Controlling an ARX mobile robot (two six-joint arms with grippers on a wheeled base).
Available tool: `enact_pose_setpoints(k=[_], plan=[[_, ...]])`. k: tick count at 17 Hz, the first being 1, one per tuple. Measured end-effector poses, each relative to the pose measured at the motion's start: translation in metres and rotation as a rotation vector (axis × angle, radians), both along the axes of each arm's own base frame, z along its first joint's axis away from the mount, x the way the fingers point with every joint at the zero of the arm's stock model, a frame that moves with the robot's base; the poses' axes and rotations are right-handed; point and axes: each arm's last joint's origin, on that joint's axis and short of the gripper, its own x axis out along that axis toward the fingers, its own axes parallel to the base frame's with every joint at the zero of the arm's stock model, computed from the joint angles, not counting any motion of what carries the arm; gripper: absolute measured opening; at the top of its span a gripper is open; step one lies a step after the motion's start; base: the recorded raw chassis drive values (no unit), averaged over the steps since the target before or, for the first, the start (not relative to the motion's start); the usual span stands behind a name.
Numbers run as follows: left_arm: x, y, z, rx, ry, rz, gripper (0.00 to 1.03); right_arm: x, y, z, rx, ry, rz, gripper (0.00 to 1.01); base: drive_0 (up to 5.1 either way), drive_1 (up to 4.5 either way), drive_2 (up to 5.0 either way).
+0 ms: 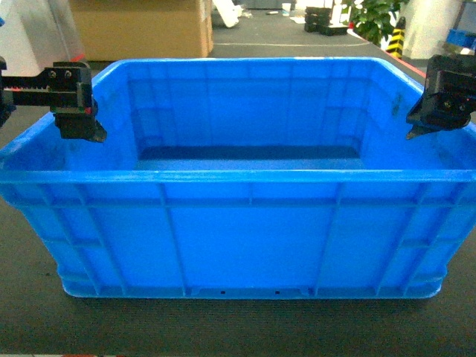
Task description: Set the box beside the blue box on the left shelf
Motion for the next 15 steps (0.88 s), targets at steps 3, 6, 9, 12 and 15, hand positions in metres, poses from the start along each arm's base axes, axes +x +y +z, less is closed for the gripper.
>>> enact_pose_setpoints(k=[3, 6, 9, 12, 15], plan=[[0.004, -0.001, 0.004, -0.064, 0.041, 0.011, 0.98, 0.001, 0.006, -0.001, 0.012, 0.009, 0.020, 0.98, 0.0, 0.00, 0.0], [0.004, -0.002, 0.003, -0.075, 0.092, 0.016, 0.98, 0.003, 0.007, -0.007, 0.014, 0.036, 0.017, 0.98, 0.0, 0.00, 0.0], [0.005, -0.004, 0.005, -0.069, 0.138, 0.017, 0.98, 0.003, 0.007, -0.006, 0.016, 0.041, 0.016, 0.98, 0.0, 0.00, 0.0], [0.009, -0.004, 0.002, -0.043, 0.180, 0.033, 0.78, 0.003, 0.007, -0.008, 0.018, 0.046, 0.015, 0.98, 0.0, 0.00, 0.0], [0.011, -0.004, -0.005, -0.040, 0.211, 0.034, 0.73, 0.004, 0.007, -0.010, 0.018, 0.053, 0.015, 0.98, 0.0, 0.00, 0.0]])
